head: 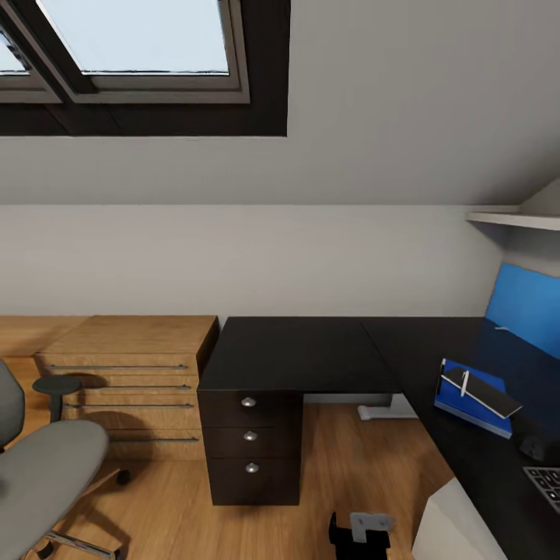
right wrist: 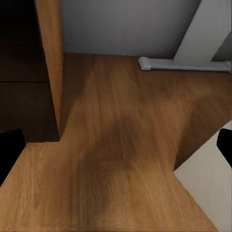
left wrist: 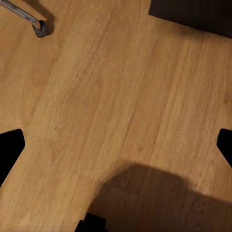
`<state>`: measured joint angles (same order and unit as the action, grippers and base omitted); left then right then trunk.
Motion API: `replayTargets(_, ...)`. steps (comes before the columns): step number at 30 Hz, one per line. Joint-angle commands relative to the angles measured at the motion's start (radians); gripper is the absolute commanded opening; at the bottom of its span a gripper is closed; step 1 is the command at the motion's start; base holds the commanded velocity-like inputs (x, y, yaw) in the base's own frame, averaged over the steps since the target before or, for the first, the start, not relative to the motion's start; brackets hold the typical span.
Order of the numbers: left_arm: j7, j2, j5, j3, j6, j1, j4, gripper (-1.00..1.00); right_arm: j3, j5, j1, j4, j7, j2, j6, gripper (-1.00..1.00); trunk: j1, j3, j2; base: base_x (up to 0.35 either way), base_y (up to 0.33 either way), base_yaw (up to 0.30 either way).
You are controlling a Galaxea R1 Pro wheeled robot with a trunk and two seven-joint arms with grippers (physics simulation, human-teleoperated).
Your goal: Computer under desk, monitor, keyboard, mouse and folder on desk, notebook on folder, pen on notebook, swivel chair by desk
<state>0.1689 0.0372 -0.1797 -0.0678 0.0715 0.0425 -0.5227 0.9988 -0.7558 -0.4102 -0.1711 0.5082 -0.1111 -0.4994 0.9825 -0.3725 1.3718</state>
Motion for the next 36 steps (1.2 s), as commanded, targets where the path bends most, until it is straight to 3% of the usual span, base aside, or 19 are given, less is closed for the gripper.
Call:
replayTargets(1, 0.000, 0.001, -0.010, -0.001, 0.004, 0.000, 0.000, 1.00, 0.008, -0.009, -0.001, 0.002, -0.009, -0.001, -0.005, 1.00, -0.004, 0.002, -0.007, 0.000, 0.000, 0.000)
replayTargets(6, 0.000, 0.002, -0.009, 0.002, 0.026, 0.000, 0.001, 1.00, 0.009, -0.012, -0.001, 0.007, -0.054, -0.008, -0.010, 1.00, -0.004, 0.000, -0.007, 0.000, 0.000, 0.000)
replayTargets(12, 0.000, 0.003, -0.006, 0.005, 0.147, 0.000, 0.020, 1.00, 0.004, -0.013, -0.001, 0.009, -0.063, -0.009, -0.011, 1.00, -0.004, -0.008, -0.007, 0.000, 0.000, 0.018)
replayTargets(18, 0.000, 0.003, -0.005, 0.005, 0.199, 0.000, 0.059, 1.00, 0.005, -0.013, -0.001, 0.010, -0.064, -0.010, -0.011, 1.00, -0.004, -0.016, -0.007, 0.000, 0.000, 0.073)
replayTargets(36, 0.000, 0.001, -0.006, 0.003, 0.214, 0.000, 0.072, 1.00, 0.006, -0.010, -0.001, 0.014, -0.066, -0.010, -0.007, 1.00, -0.004, -0.043, -0.007, 0.000, 0.000, 0.096)
